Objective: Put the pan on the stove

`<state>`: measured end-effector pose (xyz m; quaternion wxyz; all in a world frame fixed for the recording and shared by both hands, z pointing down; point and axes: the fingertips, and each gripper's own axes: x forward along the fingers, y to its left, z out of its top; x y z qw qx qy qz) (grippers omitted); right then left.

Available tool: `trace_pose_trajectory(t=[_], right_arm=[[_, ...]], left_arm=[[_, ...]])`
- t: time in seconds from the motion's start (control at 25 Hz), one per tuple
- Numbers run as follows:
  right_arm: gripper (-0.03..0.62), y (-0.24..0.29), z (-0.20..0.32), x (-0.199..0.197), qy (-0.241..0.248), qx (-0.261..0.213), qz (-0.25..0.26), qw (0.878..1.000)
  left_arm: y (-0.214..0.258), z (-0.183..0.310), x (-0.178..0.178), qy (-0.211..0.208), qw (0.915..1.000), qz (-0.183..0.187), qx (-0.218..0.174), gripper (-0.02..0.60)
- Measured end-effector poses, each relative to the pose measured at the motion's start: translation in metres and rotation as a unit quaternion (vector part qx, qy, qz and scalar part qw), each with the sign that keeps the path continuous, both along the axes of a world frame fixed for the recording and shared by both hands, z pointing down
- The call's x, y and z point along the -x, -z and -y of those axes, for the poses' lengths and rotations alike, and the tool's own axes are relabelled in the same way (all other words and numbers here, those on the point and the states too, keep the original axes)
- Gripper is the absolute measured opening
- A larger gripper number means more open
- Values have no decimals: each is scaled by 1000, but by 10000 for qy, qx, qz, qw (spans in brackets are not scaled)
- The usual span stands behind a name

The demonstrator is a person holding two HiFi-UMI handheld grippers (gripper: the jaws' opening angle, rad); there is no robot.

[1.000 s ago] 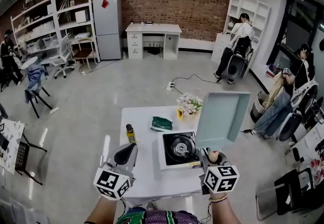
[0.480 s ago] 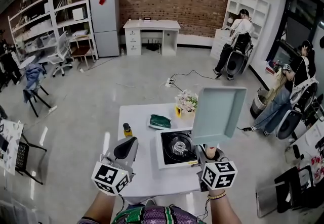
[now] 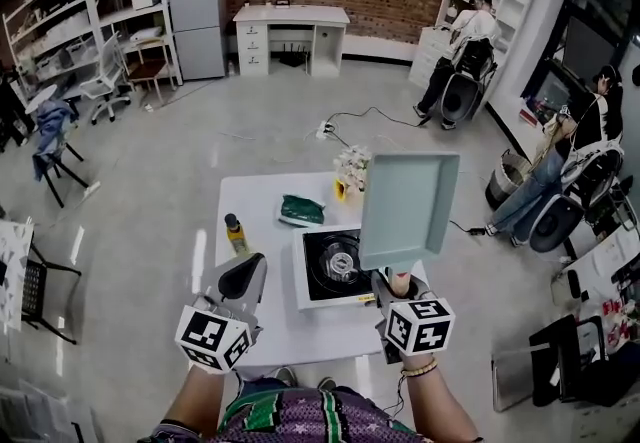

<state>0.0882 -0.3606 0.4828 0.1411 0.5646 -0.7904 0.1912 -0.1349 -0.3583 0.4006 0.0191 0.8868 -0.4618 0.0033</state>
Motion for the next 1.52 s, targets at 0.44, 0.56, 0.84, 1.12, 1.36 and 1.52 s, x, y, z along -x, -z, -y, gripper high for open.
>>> trace_pose_trajectory(t=[0.44, 0.56, 0.84, 1.12, 1.36, 1.52], right_arm=[[100, -57, 15, 5, 176, 643, -105, 9977], [100, -75, 15, 8, 189, 889, -77, 9958], [100, -106, 21, 13, 205, 1353, -76, 9906], [100, -138, 23, 15, 149, 1737, 3, 9847], [100, -153, 23, 22, 122, 2010, -76, 9795], [98, -163, 19, 21, 122, 2203, -101, 9753]], left_arm=[[-21, 10, -8, 13, 9999, -101, 137, 18], [-32, 12, -8, 20, 9996, -140, 235, 18], [-40, 20, -5, 31, 9993, -207, 325, 18], [-46, 22, -3, 6, 9991, -205, 369, 18], [-44, 30, 1, -94, 9989, -194, 412, 18], [-46, 26, -6, -178, 9985, -251, 456, 18]])
